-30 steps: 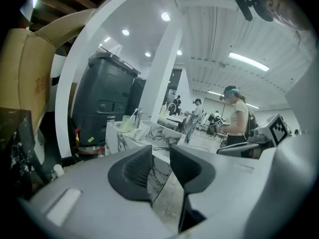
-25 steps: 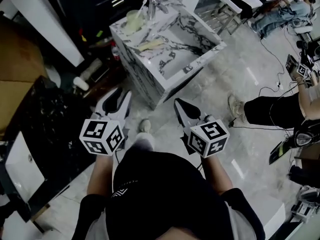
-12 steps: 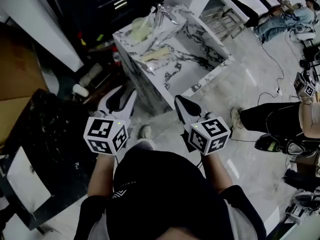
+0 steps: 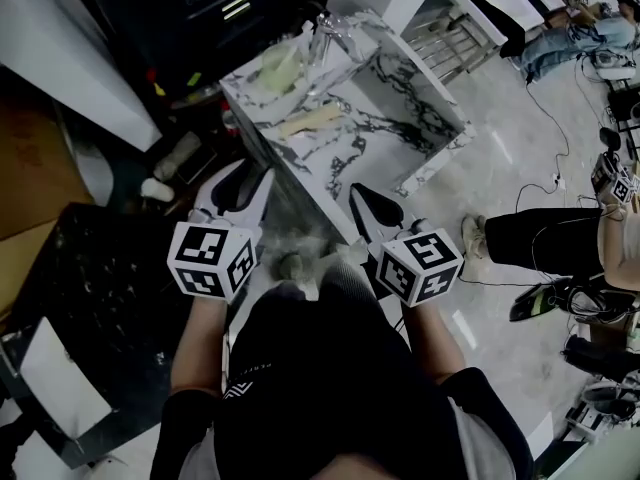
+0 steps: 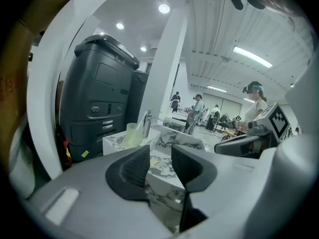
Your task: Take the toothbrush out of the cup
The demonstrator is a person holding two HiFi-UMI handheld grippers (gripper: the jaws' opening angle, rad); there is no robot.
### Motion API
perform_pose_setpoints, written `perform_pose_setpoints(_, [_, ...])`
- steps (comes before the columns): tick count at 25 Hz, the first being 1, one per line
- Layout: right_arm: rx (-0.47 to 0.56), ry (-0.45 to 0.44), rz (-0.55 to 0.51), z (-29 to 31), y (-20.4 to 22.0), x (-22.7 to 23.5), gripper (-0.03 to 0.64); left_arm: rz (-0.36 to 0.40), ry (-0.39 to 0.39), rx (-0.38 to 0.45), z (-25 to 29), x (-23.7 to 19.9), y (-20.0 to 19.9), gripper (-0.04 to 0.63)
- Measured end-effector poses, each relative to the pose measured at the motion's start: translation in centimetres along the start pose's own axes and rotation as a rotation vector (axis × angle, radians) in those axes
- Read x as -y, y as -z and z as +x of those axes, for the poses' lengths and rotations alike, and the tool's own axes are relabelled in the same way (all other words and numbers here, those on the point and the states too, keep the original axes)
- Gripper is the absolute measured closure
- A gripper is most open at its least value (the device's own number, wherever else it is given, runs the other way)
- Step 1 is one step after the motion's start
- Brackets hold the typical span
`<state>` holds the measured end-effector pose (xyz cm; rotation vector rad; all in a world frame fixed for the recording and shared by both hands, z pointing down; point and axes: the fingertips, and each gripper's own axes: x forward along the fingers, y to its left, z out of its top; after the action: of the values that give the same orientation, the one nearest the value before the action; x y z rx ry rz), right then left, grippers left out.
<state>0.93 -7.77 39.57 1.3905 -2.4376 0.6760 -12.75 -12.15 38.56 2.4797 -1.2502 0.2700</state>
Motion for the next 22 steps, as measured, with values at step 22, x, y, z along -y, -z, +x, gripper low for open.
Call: perform_pose_setpoints(22, [-0.079, -0.186, -0.051, 6.4, -4.6, 9.6, 0.614, 0.127, -0.177, -0.004, 13.2, -3.8, -6.5, 0.453])
